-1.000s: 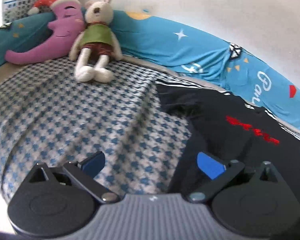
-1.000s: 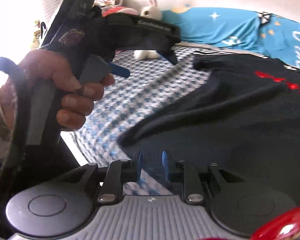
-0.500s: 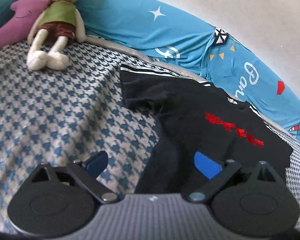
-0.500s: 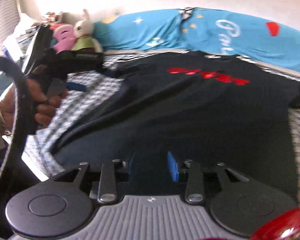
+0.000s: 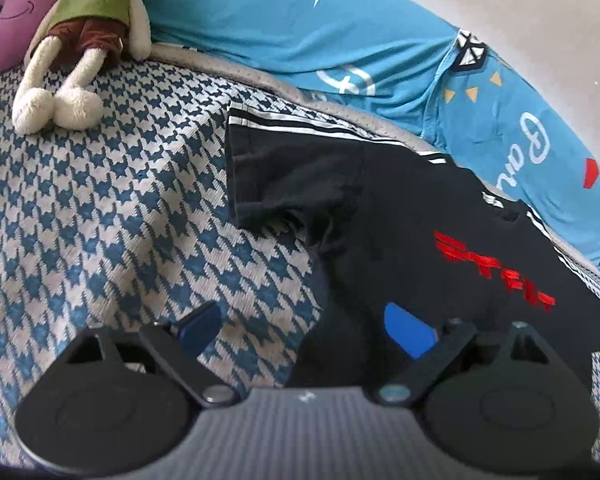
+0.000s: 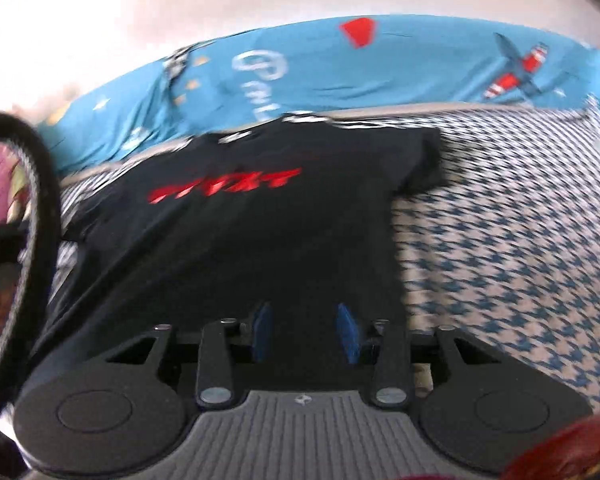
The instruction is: Fold clothes
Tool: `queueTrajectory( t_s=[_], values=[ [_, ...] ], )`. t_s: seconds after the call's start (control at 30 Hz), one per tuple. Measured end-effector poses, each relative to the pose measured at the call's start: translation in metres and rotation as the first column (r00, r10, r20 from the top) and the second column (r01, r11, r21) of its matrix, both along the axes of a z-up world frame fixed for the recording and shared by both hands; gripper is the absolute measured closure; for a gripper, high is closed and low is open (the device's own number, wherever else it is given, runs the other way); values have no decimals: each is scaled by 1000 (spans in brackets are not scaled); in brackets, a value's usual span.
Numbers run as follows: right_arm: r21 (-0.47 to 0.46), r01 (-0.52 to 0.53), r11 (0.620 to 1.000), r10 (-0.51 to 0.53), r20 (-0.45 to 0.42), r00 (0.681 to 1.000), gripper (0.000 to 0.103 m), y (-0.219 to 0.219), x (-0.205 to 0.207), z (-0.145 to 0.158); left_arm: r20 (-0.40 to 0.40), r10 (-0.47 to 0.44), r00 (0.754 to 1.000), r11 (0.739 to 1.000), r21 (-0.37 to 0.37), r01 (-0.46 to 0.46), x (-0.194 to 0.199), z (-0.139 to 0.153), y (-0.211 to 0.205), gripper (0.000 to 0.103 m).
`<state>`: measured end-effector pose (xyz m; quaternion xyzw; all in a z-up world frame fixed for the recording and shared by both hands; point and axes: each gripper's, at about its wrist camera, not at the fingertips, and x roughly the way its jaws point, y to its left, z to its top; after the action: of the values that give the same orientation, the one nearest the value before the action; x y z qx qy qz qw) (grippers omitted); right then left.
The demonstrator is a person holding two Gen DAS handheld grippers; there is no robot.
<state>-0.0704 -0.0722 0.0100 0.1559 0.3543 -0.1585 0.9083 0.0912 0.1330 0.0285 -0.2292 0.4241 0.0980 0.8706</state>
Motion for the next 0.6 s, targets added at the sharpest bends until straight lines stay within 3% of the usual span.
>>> queueTrajectory(
  t_s=[0.13, 0.3, 0.6],
  values=[
    [65, 80, 995, -77, -39, 996, 59, -15, 1, -12, -3, -15, 1000, 1000, 12, 15, 8, -5, -3, 10],
    [54, 117, 992, -114, -52, 992, 59, -18, -2, -15, 5, -43, 999, 999, 15, 42, 14, -6, -9, 16],
    [62, 105, 993, -101, -59, 993, 58, -15, 2, -17, 6, -82, 997, 993, 92, 81, 25, -7, -23, 59]
  ],
)
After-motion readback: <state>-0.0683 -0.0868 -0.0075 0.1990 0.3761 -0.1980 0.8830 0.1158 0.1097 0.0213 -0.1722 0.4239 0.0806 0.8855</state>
